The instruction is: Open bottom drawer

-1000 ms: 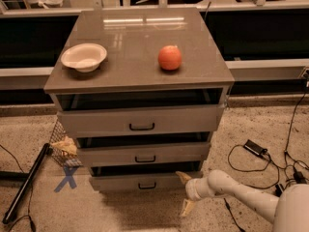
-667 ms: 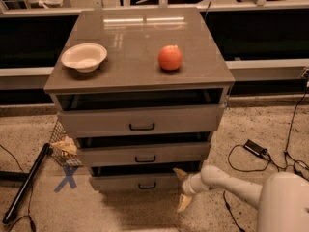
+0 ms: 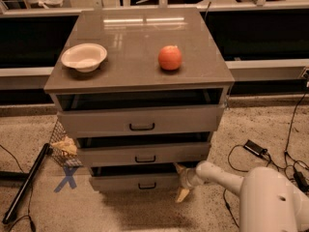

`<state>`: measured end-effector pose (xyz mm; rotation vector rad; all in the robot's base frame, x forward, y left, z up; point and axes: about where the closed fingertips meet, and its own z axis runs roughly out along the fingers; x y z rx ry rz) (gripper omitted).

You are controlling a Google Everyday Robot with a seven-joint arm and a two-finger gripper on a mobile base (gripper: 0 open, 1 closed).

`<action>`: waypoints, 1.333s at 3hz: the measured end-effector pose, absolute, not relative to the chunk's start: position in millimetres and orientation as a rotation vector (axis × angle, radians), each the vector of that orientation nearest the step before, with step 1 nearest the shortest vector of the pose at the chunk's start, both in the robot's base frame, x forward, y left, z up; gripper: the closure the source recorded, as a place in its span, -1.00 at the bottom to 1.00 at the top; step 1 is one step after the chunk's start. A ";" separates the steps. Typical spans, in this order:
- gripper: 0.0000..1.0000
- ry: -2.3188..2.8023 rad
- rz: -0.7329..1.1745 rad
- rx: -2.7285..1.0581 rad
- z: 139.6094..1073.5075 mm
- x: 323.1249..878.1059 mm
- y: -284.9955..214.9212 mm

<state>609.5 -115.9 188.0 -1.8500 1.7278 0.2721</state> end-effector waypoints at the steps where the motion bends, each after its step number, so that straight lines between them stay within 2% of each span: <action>1: -0.78 1.739 0.269 -1.864 175.7 621.3 -112.5; 2: -0.41 1.765 0.332 -1.856 164.4 614.4 -111.0; 3: 0.11 1.838 0.360 -1.805 170.6 584.5 -135.2; 4: 0.22 1.846 0.357 -1.798 172.9 581.8 -138.8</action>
Offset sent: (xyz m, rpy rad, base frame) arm -0.0029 0.0026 -0.0337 0.0269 0.1207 -0.0039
